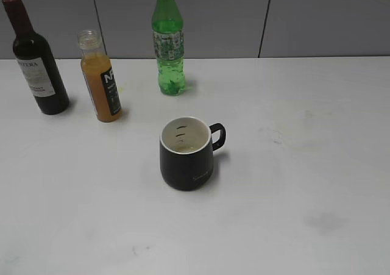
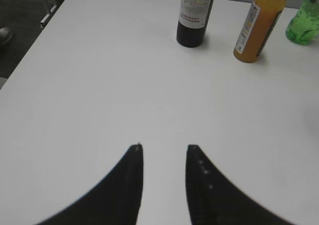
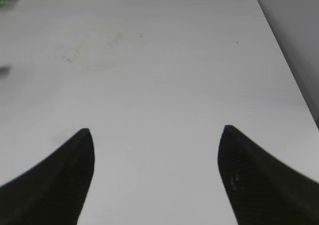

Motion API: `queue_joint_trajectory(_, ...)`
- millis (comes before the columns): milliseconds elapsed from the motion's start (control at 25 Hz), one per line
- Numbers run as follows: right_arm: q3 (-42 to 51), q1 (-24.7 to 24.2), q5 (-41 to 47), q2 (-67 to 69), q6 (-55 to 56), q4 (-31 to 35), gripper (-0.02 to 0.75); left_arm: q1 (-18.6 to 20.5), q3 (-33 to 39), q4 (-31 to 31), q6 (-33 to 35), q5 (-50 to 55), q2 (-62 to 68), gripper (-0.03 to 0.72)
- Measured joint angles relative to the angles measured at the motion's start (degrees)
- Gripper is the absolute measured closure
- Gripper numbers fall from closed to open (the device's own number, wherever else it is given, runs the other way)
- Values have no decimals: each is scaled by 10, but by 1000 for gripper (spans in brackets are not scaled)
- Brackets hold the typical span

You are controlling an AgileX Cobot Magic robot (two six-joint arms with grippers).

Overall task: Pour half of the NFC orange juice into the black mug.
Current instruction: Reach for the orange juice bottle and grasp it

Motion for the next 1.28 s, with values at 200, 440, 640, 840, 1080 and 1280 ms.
queue_joint_trajectory(200, 0, 0, 0, 0, 0, 0, 152, 0, 0, 0, 0, 0, 0, 451)
queue_joint_trajectory(440, 0, 0, 0, 0, 0, 0, 152, 0, 0, 0, 0, 0, 0, 451)
queue_joint_trajectory(640, 0, 0, 0, 0, 0, 0, 152, 0, 0, 0, 0, 0, 0, 451)
queue_joint_trajectory(840, 0, 0, 0, 0, 0, 0, 152, 0, 0, 0, 0, 0, 0, 451)
queue_joint_trajectory(1080, 0, 0, 0, 0, -1, 0, 152, 0, 0, 0, 0, 0, 0, 451)
queue_joint_trajectory(1280, 0, 0, 0, 0, -1, 0, 152, 0, 0, 0, 0, 0, 0, 434)
